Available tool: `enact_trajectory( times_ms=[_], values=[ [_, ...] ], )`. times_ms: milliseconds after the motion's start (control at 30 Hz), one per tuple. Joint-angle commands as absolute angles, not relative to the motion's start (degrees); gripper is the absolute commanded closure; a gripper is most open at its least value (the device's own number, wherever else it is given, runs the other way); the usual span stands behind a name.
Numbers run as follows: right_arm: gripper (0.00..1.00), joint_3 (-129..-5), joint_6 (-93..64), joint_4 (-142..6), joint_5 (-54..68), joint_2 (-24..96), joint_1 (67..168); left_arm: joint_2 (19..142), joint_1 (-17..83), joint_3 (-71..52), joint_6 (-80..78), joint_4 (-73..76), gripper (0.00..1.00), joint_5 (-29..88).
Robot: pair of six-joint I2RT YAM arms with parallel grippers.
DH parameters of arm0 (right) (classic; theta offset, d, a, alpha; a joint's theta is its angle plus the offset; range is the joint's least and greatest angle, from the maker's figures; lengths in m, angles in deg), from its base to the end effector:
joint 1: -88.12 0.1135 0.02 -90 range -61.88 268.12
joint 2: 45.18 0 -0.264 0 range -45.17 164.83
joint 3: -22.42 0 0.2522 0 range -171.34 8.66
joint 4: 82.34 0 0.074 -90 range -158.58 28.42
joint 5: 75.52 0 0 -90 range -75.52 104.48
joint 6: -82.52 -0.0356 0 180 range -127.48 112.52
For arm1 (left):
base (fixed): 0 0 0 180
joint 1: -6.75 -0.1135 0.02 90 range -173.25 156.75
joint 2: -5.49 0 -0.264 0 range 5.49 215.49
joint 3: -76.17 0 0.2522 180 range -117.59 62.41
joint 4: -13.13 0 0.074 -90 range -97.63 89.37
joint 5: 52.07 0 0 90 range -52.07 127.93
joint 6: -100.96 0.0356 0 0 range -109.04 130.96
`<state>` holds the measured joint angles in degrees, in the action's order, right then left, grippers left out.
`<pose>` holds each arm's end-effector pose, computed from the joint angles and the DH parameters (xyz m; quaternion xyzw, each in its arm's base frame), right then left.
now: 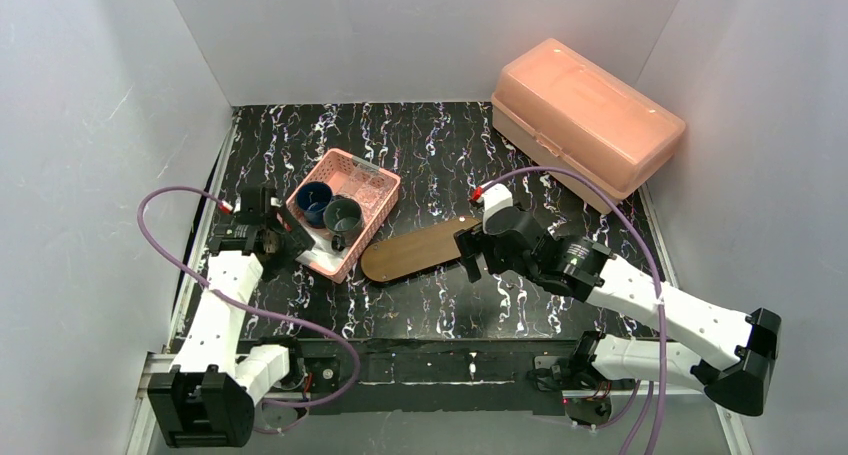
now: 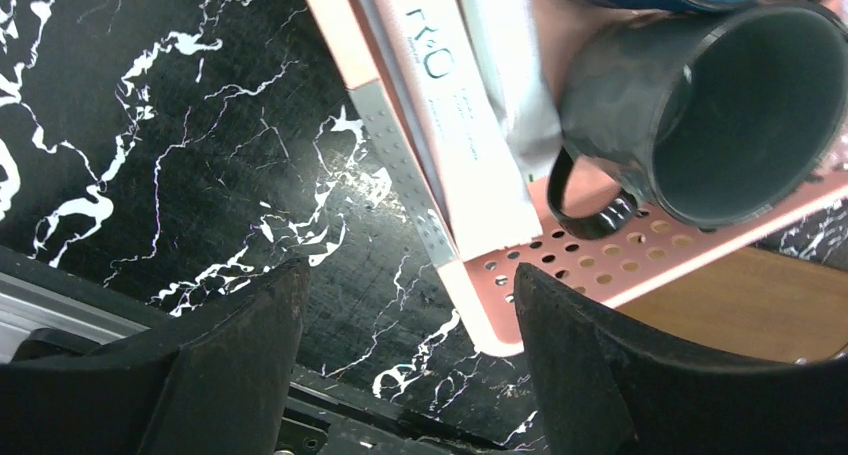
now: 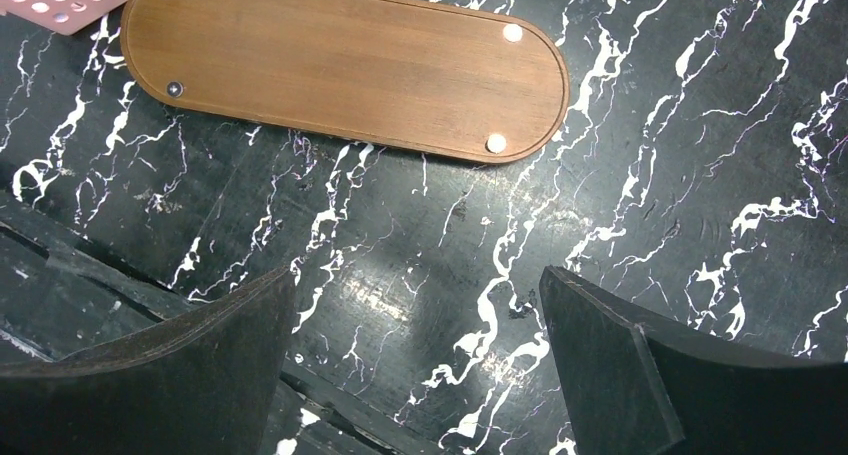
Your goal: Prepare toiletry sets of a toothbrush and toothpaste on the tray
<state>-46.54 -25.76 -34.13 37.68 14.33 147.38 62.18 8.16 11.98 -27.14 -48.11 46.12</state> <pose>0.1235 0.1802 0.3156 -0.2277 0.8578 0.1239 0.4438 0.1897 0.0004 0.2790 -0.3194 0.8928 -0.0410 0.3151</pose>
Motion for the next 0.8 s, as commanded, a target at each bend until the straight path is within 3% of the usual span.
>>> enact_trajectory(
  times_ms=[0, 467, 767],
  values=[
    [0.00, -46.2, -26.0, -35.7, 36.9, 12.6, 147.4, 64.4, 3.4, 13.8, -26.6, -46.8, 0.28, 42.3],
    [0.00, -44.8, -26.7, -34.4, 34.9, 9.2, 147.4, 73.6, 0.5, 11.1, -27.1, -44.0, 0.36, 40.7],
    [0.00, -43.4, -27.2, -34.5, 34.3, 7.9, 147.4, 77.4, 0.4, 10.0, -27.3, -42.9, 0.52, 38.8]
  ],
)
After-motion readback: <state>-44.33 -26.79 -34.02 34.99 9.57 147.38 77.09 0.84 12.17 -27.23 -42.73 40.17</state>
